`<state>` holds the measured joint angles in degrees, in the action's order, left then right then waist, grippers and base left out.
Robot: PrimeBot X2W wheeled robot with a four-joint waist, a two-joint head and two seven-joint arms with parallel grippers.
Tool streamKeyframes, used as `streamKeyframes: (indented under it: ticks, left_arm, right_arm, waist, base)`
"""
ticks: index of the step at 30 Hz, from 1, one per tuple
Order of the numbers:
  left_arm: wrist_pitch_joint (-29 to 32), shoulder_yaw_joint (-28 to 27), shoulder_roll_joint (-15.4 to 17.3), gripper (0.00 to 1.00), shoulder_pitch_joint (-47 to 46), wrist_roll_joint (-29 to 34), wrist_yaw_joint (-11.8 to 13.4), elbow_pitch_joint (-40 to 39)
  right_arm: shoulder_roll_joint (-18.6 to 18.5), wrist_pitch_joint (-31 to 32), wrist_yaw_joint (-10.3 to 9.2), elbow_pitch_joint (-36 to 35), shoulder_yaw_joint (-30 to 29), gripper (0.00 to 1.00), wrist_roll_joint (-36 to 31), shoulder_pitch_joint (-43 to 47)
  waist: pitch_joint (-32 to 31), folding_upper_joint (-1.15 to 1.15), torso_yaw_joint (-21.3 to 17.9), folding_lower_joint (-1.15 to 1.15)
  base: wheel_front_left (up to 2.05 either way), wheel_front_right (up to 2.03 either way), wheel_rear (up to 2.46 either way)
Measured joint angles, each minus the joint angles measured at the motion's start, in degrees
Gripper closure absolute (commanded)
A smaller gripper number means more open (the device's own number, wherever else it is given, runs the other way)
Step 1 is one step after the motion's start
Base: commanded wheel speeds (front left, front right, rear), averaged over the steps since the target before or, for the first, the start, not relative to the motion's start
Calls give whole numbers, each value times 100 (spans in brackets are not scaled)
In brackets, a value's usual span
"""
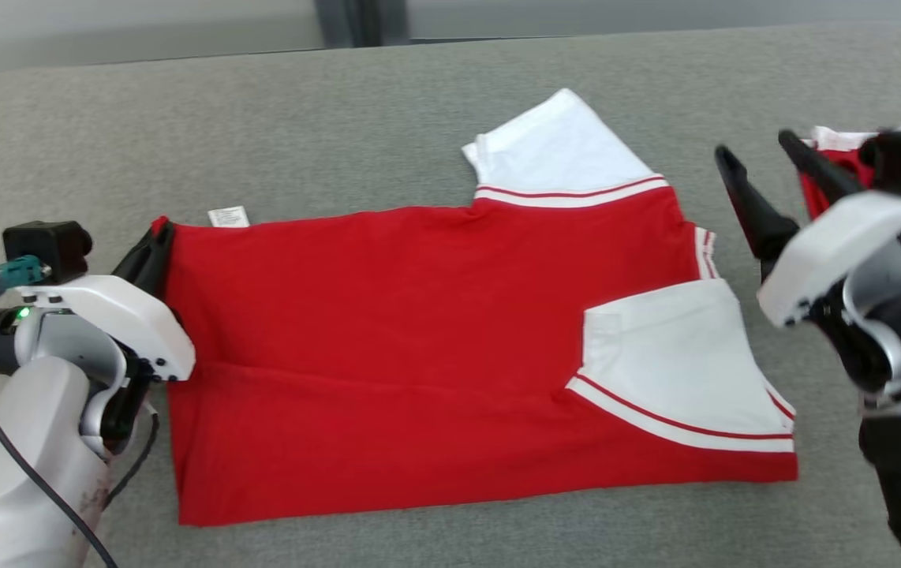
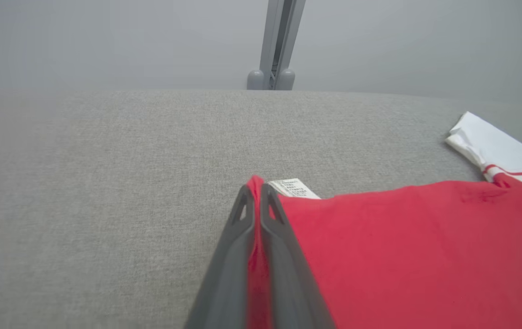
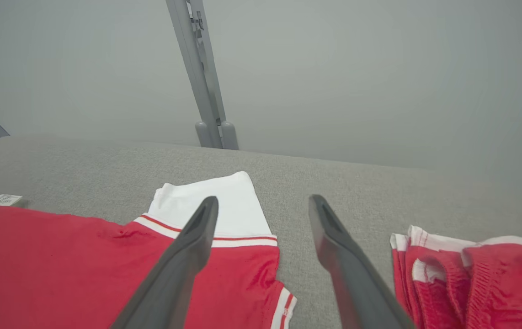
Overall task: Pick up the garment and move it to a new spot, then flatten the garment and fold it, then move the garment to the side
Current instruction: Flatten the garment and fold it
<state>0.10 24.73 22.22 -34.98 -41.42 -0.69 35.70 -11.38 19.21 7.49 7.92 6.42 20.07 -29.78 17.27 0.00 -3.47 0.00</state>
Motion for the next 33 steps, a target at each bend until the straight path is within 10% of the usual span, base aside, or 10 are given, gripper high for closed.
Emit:
streamKeyframes:
  ticks: [33]
  left_arm:
    - [-721,631,-1271,100,-817,287,-26,-164]
  right_arm:
    - [25,1092,1,4911,-601,0,-1678,-3823]
  waist:
    - [1194,0,1751,0]
  base:
    - [0,0,0]
